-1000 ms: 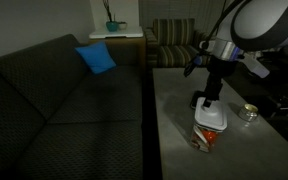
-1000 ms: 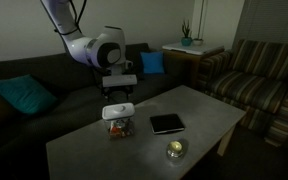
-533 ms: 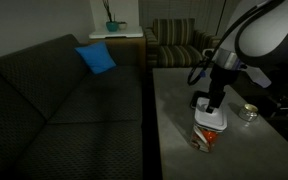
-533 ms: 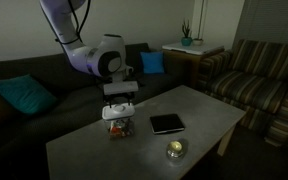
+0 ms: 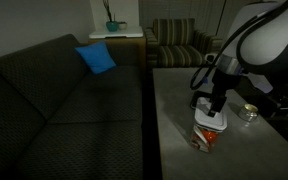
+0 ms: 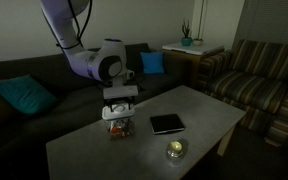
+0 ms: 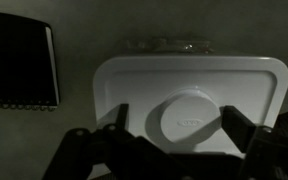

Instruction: Press the button atop the lid and then put the lid on the table

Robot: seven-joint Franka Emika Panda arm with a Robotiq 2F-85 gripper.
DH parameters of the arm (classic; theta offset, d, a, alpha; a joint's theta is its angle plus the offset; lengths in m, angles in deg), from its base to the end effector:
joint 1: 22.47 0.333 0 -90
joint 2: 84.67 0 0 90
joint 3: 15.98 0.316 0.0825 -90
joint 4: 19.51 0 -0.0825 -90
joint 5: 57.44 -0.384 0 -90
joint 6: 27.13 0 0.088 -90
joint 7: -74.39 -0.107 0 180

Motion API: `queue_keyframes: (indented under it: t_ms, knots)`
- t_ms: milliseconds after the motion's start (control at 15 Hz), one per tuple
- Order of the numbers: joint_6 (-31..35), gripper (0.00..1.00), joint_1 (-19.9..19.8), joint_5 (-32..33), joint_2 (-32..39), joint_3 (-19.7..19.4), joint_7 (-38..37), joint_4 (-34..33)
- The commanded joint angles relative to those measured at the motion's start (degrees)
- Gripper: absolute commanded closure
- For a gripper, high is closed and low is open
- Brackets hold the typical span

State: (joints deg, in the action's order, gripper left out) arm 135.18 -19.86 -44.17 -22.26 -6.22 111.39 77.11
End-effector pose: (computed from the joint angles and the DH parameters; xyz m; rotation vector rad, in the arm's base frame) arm 0.6146 0.1427 -0.0155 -2.7219 -1.4589 -0.1470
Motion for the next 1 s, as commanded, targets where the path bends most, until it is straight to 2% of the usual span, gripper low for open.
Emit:
queue_keyframes:
  t_ms: [0,400,667,933]
  knots:
    - [1.4,0.33,1.1,1.8,0.6,-1.4,-2.9,-0.1]
    - [1.7,0.71,1.8,2.6,-0.1,-1.6,-5.8,0.1]
    - [0.7,0.71,2.4,3.4,-1.4,-2.2,-7.2,0.7]
    - [-1.7,0.71,1.7,3.4,-4.8,-0.7,-7.8,3.0]
